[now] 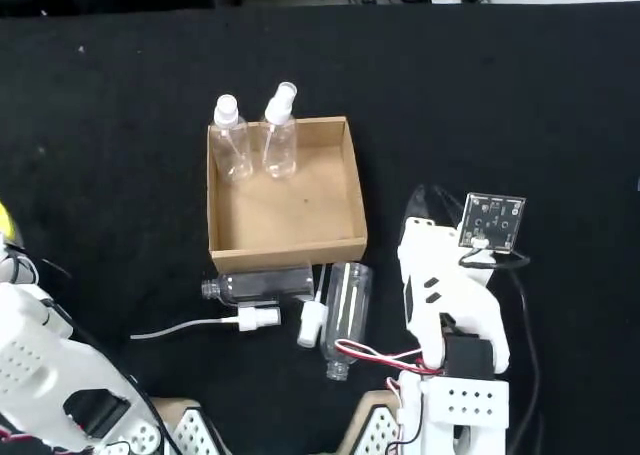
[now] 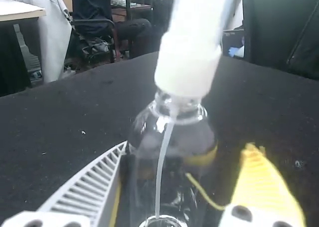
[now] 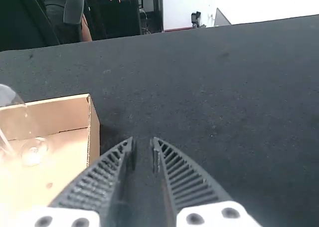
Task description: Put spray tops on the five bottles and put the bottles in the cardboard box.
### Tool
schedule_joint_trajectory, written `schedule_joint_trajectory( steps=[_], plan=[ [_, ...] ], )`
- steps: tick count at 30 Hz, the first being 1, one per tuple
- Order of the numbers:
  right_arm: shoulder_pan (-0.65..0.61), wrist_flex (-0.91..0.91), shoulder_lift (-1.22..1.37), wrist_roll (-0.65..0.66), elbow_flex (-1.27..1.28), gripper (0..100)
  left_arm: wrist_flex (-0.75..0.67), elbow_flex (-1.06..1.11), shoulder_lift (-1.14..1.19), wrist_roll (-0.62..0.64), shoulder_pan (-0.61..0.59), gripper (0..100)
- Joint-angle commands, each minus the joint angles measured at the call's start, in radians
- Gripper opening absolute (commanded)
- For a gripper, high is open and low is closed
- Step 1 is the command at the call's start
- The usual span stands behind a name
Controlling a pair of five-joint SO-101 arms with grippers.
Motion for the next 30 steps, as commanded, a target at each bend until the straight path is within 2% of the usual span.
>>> schedule_joint_trajectory(
  steps=[1,6,13,19,26,30],
  plan=[
    [-0.014,-0.032,-0.013,0.009,-0.010,3.9,-0.018,-0.033,-0.005,-0.006,-0.016,40],
    [-0.014,-0.032,-0.013,0.009,-0.010,3.9,-0.017,-0.033,-0.012,0.002,-0.028,48],
    [-0.014,-0.032,-0.013,0.009,-0.010,3.9,-0.018,-0.039,-0.035,0.002,-0.031,48],
    [-0.014,-0.032,-0.013,0.009,-0.010,3.9,0.002,-0.001,-0.175,0.002,-0.035,48],
    [-0.014,-0.032,-0.013,0.009,-0.010,3.9,0.284,-0.033,-0.290,0.002,-0.031,48],
    [-0.014,-0.032,-0.013,0.009,-0.010,3.9,0.270,-0.030,-0.295,-0.002,-0.033,48]
  ],
)
